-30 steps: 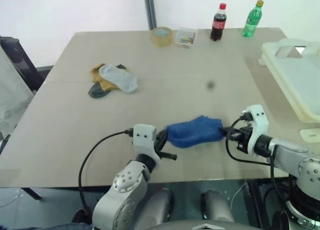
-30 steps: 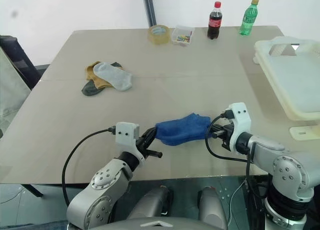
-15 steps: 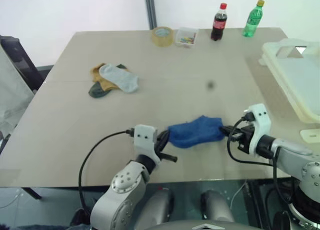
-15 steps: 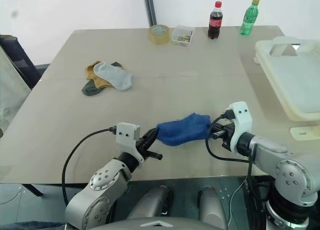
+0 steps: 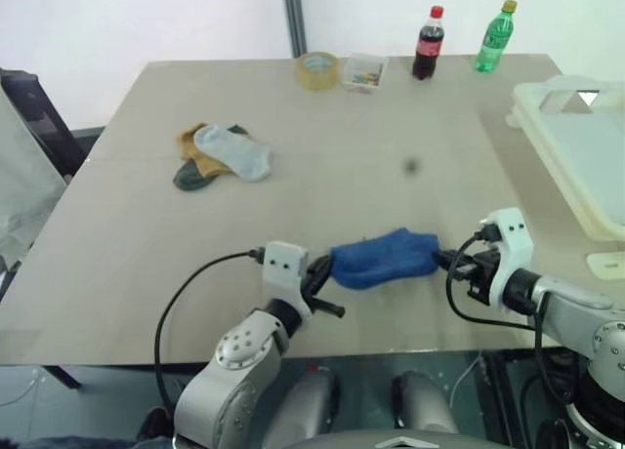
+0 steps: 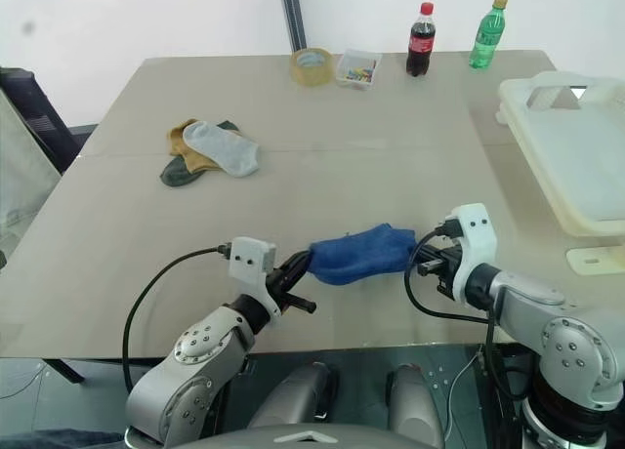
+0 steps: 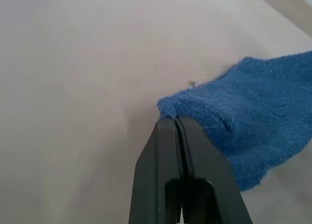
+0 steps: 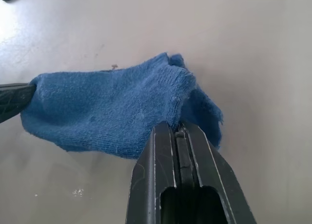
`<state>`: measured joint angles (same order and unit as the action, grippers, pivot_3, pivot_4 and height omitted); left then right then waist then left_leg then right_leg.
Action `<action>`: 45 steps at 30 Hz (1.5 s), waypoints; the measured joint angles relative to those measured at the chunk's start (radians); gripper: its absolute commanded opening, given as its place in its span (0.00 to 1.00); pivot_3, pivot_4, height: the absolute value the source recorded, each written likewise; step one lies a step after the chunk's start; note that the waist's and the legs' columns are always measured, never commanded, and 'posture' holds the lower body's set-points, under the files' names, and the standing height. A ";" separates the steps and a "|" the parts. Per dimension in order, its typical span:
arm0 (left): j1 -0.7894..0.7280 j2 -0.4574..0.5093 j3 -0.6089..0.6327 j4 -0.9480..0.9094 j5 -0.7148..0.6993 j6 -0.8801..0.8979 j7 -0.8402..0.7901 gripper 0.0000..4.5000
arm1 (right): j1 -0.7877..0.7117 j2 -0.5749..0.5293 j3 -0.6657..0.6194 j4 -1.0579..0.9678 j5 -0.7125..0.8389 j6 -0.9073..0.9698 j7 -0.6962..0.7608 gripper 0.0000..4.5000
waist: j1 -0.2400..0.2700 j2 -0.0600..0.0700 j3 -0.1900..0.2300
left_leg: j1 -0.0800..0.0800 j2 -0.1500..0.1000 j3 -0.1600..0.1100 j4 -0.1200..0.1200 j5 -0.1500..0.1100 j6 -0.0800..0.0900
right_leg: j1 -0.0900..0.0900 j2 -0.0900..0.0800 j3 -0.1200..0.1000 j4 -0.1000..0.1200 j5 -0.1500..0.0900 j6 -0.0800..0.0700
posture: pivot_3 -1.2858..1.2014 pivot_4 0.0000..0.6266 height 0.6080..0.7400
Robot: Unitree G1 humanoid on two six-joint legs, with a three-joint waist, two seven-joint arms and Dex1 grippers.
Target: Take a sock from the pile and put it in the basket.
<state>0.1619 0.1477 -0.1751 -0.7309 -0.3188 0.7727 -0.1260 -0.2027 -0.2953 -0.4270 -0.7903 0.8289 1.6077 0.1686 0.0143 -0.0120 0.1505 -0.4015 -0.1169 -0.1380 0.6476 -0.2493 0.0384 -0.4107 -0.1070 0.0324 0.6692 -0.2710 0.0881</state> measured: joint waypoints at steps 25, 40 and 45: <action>-0.010 -0.003 -0.021 0.054 0.021 -0.057 0.000 0.00 | -0.006 0.004 0.021 0.000 -0.060 -0.007 0.004 0.00 | 0.000 0.000 0.000 | 0.000 0.000 0.000 0.000 0.000 0.000 | 0.000 0.000 0.000 0.000 0.000 0.000 | 0.52 0.24 1.00; -0.070 0.000 -0.022 0.155 0.050 -0.060 -0.001 0.00 | 0.070 -0.281 0.218 -0.009 -0.227 -0.519 0.187 0.46 | -0.002 -0.001 0.001 | 0.001 0.002 0.000 0.000 0.001 -0.001 | 0.002 0.002 -0.002 -0.002 0.000 0.000 | 0.52 0.24 1.00; -0.077 0.002 -0.025 0.164 0.053 -0.063 -0.009 0.00 | 0.039 -0.263 0.421 0.107 -0.343 -0.750 0.262 0.46 | 0.000 -0.001 0.001 | 0.003 0.002 -0.002 0.000 0.002 -0.004 | 0.006 0.002 -0.005 -0.006 0.000 0.001 | 0.52 0.24 1.00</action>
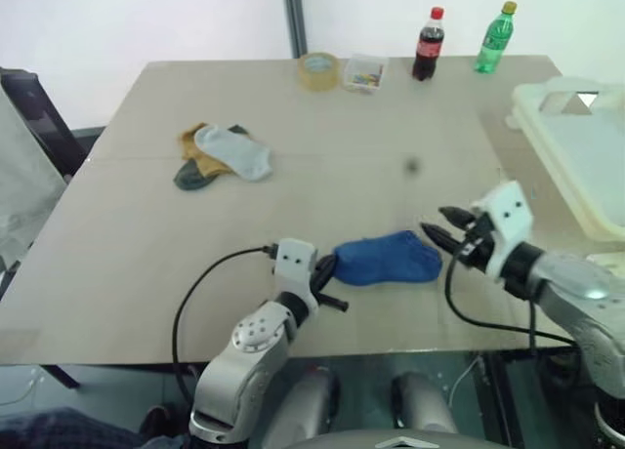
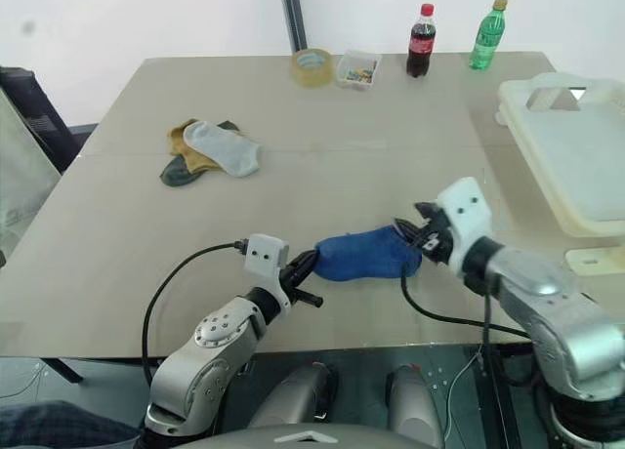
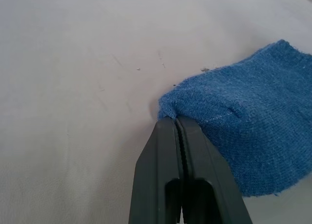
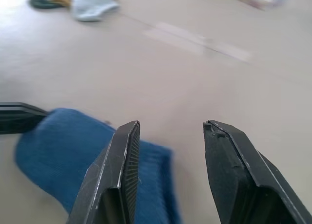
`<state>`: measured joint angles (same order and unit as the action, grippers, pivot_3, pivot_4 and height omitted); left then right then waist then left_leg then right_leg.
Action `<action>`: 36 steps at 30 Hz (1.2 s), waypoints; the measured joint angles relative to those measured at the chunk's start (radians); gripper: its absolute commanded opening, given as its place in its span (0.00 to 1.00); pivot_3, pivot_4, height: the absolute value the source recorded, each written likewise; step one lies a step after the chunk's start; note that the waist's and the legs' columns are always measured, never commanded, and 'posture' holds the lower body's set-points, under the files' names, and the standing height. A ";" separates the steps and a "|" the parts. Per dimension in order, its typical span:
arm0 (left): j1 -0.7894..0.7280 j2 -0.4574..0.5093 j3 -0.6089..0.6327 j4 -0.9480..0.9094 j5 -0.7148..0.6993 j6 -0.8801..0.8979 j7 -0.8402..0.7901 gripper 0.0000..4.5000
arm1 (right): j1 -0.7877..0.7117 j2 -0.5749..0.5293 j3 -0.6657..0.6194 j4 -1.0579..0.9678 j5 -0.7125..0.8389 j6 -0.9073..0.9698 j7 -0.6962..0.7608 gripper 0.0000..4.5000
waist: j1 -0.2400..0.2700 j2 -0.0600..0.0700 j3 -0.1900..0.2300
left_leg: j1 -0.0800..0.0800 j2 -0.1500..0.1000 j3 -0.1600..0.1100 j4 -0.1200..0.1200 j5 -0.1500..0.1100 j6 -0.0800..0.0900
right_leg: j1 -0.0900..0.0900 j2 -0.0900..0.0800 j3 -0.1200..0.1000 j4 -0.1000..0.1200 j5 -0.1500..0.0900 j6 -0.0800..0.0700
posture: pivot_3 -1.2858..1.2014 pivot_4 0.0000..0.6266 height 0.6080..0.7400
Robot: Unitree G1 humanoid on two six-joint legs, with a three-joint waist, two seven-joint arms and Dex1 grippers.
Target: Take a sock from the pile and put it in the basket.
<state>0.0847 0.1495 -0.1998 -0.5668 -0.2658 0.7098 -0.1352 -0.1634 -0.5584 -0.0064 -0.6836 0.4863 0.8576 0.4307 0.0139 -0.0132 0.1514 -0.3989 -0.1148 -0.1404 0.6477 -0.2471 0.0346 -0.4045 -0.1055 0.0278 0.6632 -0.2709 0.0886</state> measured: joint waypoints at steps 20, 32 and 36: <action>-0.058 0.009 0.313 0.076 -0.259 0.078 -0.101 0.80 | -0.012 0.048 0.243 0.331 -0.207 -0.236 0.148 0.49 | 0.000 0.001 -0.002 | 0.004 0.000 -0.004 0.001 0.000 0.000 | 0.004 0.000 -0.004 0.000 0.000 0.000 | 0.52 0.24 1.00; -0.273 0.065 0.552 0.426 -0.848 0.653 -0.227 0.80 | -0.022 0.115 0.225 0.337 -0.209 -0.157 0.113 0.49 | 0.001 0.005 -0.009 | 0.018 -0.001 -0.007 0.000 -0.003 0.004 | 0.019 0.000 -0.006 -0.001 0.000 0.000 | 0.52 0.24 1.00; -0.344 0.075 0.494 0.479 -0.829 0.678 -0.219 0.80 | -0.022 0.117 0.227 0.339 -0.214 -0.161 0.110 0.49 | -0.001 0.005 -0.009 | 0.018 -0.001 -0.007 0.000 -0.003 0.003 | 0.019 0.000 -0.005 -0.001 0.000 0.000 | 0.52 0.24 1.00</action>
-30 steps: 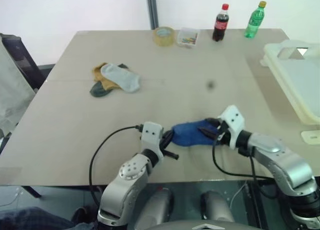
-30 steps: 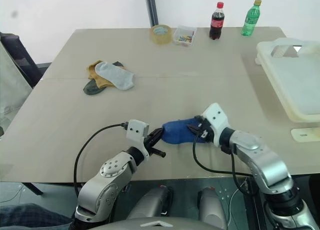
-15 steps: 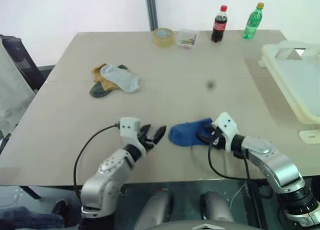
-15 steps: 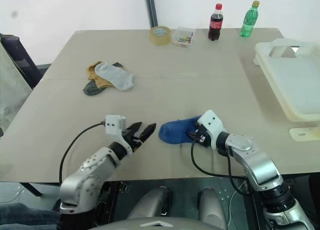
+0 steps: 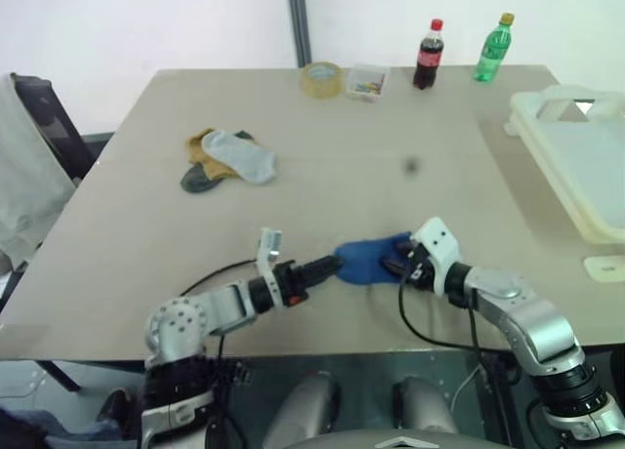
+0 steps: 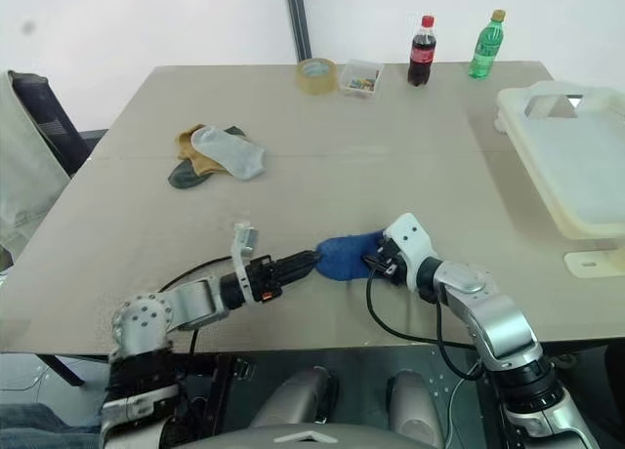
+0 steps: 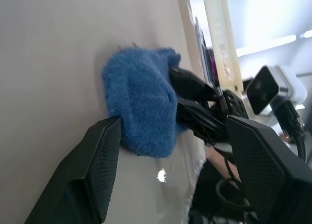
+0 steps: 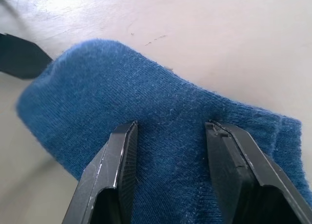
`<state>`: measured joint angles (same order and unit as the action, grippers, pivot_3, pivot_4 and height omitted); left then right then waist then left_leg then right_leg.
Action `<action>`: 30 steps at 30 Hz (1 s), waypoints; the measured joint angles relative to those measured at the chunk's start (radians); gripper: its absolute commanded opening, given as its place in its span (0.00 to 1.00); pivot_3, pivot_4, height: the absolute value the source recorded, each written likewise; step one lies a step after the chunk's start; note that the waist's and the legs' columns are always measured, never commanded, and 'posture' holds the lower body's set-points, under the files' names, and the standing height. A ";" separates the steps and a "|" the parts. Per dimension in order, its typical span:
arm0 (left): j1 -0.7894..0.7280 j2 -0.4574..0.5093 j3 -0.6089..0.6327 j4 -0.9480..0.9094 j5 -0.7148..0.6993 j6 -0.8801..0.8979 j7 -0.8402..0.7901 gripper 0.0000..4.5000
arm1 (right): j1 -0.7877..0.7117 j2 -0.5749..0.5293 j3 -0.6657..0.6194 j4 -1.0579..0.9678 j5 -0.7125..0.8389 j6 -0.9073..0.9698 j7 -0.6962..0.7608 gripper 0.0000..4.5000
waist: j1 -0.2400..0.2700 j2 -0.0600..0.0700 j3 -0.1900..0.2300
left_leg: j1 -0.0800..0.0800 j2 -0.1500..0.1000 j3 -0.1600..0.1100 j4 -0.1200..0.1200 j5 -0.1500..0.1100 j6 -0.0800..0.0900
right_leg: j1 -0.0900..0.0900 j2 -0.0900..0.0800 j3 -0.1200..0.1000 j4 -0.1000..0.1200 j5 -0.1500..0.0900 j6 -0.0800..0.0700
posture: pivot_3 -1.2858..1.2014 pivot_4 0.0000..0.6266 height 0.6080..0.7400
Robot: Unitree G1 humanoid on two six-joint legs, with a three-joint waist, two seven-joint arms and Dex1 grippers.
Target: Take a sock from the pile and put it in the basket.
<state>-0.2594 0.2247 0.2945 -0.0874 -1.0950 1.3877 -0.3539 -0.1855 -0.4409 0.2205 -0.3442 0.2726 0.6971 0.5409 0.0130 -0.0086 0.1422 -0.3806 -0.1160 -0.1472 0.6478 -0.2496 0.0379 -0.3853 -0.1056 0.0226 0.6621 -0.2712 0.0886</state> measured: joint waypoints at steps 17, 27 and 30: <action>-0.111 -0.134 -0.061 0.201 0.098 -0.240 -0.041 0.80 | 0.023 0.020 -0.002 -0.028 -0.028 0.017 -0.034 0.49 | 0.002 0.003 -0.004 | 0.001 0.000 -0.001 0.000 -0.002 -0.004 | 0.003 -0.001 -0.001 -0.001 0.000 0.000 | 0.52 0.24 1.00; -0.110 -0.166 0.021 0.228 -0.062 -0.107 -0.035 0.80 | 0.018 0.018 -0.002 -0.029 -0.031 0.011 -0.033 0.49 | 0.001 0.000 -0.001 | -0.002 0.000 -0.001 0.000 -0.001 -0.001 | -0.001 -0.001 -0.001 -0.002 0.000 0.001 | 0.52 0.24 1.00; -0.110 -0.149 0.040 0.228 -0.122 -0.043 -0.027 0.80 | 0.017 0.018 -0.002 -0.029 -0.031 0.011 -0.033 0.49 | 0.000 -0.001 0.001 | -0.002 0.000 -0.001 -0.001 -0.001 -0.002 | -0.001 -0.001 -0.001 -0.002 0.000 0.001 | 0.52 0.24 1.00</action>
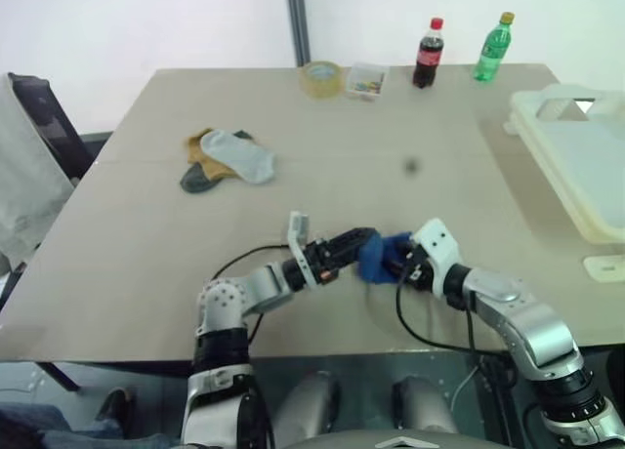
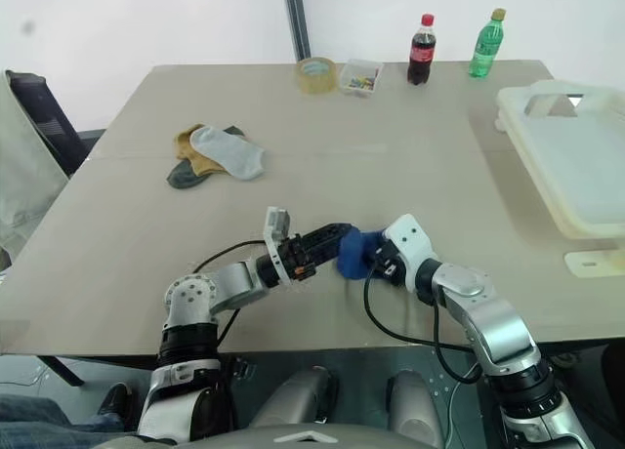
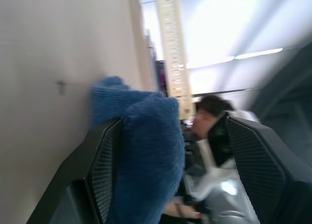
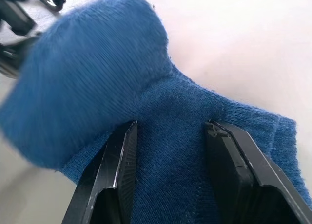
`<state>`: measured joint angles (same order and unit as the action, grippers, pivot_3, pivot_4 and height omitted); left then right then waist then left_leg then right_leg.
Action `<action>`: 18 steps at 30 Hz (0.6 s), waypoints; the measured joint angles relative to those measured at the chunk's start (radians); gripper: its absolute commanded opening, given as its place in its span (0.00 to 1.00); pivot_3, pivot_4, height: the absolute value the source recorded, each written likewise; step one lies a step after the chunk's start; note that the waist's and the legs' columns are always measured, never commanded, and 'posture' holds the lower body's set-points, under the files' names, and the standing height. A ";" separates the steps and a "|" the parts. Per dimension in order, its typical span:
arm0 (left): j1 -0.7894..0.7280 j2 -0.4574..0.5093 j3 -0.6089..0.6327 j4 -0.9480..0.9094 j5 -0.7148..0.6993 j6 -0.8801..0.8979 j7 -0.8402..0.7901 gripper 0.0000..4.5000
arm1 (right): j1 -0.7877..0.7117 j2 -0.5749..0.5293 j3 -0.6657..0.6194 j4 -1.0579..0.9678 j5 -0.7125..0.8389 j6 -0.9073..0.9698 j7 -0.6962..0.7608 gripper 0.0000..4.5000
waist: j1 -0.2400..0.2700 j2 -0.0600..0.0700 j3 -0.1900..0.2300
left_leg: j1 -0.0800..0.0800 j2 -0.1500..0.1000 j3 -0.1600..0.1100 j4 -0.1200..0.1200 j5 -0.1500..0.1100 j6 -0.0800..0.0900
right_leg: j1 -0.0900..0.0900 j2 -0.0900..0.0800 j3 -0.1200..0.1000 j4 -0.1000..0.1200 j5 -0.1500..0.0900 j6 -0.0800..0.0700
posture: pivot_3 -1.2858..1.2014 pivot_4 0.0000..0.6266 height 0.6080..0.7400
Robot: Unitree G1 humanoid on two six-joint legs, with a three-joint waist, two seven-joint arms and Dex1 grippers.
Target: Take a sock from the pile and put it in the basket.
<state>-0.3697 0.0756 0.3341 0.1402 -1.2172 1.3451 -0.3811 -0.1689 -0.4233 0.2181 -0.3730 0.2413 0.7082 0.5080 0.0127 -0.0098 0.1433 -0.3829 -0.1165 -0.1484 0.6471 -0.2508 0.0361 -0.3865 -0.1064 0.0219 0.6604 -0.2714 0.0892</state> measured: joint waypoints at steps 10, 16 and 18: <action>0.020 -0.022 0.009 -0.015 -0.105 0.050 0.090 0.80 | -0.029 0.004 0.001 0.023 -0.004 -0.001 -0.002 0.49 | 0.000 -0.004 0.003 | 0.000 0.000 0.000 -0.001 -0.001 -0.002 | 0.000 0.000 0.000 -0.001 0.000 0.000 | 0.52 0.24 1.00; 0.041 -0.033 -0.018 -0.041 -0.203 0.089 0.124 0.80 | -0.064 0.019 0.000 0.077 -0.027 -0.034 -0.016 0.49 | 0.001 -0.005 0.005 | 0.000 0.000 0.000 -0.001 -0.001 -0.003 | 0.000 0.000 0.000 -0.001 0.000 0.000 | 0.52 0.24 1.00; 0.039 -0.044 -0.026 -0.041 -0.213 0.086 0.146 0.80 | -0.076 0.025 0.001 0.089 -0.036 -0.038 -0.016 0.49 | 0.001 -0.005 0.006 | 0.000 0.000 0.000 -0.001 -0.001 -0.003 | 0.000 0.000 0.000 -0.001 0.000 0.000 | 0.52 0.24 1.00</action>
<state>-0.3311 0.0318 0.3076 0.0992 -1.4300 1.4315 -0.2353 -0.2447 -0.3982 0.2187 -0.2836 0.2054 0.6707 0.4921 0.0139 -0.0152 0.1490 -0.3832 -0.1165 -0.1484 0.6462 -0.2514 0.0329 -0.3868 -0.1066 0.0221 0.6590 -0.2714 0.0890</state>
